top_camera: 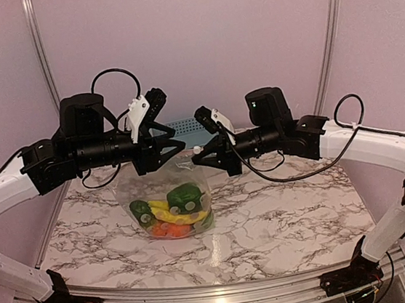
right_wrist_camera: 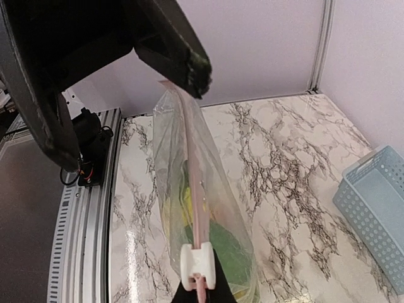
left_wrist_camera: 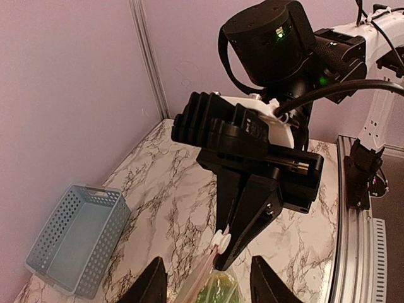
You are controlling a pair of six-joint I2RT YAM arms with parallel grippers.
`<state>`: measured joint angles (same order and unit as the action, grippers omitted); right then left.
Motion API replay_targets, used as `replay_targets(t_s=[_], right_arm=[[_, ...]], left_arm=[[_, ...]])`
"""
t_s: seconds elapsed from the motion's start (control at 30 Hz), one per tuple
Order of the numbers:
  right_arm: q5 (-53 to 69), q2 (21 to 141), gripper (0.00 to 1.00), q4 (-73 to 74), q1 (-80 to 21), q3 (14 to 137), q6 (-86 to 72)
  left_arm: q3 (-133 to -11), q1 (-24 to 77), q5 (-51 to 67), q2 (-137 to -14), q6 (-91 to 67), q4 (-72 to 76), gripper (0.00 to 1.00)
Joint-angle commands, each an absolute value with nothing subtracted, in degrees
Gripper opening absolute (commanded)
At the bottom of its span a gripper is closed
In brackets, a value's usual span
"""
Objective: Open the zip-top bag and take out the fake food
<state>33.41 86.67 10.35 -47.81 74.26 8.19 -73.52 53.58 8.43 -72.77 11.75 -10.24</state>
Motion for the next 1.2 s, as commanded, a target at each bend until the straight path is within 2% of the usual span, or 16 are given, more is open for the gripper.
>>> replay_targets(t_s=[0.0,0.53,0.67,0.9,1.17], right_arm=[[33.8,87.5,0.0,12.3,-47.6,77.5,11.3],[34.6,88.0,0.0,15.6,-47.7,79.4,14.8],[34.5,88.3,0.0,17.0,-47.7,80.1,15.8],[34.1,88.3,0.0,17.5,-47.6,80.9,16.0],[32.9,87.5,0.0,16.1,-47.2,79.7,15.5]], left_arm=[[-75.4,53.7,15.2,-76.0,15.1,-12.6,0.44],[-75.3,53.7,17.7,-81.8,16.8,-7.2,0.39],[-76.3,53.6,18.0,-83.6,18.1,-8.2,0.32],[-74.6,52.8,19.1,-83.4,18.0,-7.6,0.14],[-72.1,51.3,18.0,-80.4,18.3,-10.1,0.08]])
